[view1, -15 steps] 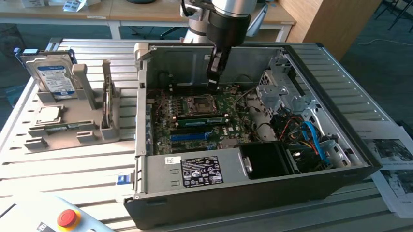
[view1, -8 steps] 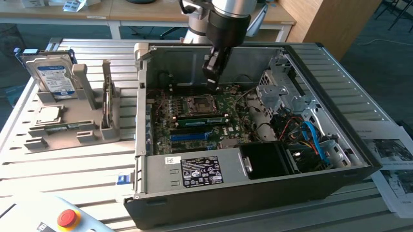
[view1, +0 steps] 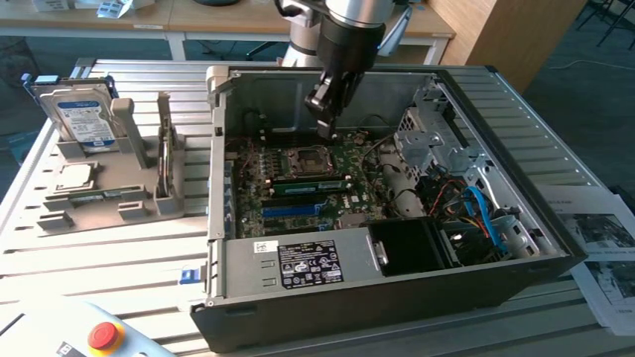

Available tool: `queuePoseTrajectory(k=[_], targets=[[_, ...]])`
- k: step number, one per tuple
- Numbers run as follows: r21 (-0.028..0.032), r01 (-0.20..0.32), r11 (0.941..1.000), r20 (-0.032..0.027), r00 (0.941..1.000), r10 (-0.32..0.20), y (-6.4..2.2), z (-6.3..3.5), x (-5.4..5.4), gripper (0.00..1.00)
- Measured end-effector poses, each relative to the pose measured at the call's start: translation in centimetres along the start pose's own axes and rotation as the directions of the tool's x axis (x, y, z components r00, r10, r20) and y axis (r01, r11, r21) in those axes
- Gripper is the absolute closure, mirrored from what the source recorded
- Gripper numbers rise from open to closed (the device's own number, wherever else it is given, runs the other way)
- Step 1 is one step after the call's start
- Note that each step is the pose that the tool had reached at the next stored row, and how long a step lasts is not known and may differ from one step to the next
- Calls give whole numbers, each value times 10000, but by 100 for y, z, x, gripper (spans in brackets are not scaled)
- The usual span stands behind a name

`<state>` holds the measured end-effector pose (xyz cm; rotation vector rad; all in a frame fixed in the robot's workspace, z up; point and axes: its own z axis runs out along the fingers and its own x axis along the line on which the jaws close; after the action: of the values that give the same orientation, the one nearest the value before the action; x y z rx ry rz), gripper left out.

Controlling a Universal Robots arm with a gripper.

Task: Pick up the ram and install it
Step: 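Press down the ram until it locks into place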

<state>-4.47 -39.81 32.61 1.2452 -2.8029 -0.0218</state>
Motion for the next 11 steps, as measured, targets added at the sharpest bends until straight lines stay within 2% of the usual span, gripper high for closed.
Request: queuePoseTrajectory(k=[5,8,11], targets=[[-57,-895,9960,35,9960,896,0,1,0,90],[-94,-1441,9895,55,9895,1441,0,1,0,90],[-131,-1971,9803,73,9803,1972,0,2,0,90]])
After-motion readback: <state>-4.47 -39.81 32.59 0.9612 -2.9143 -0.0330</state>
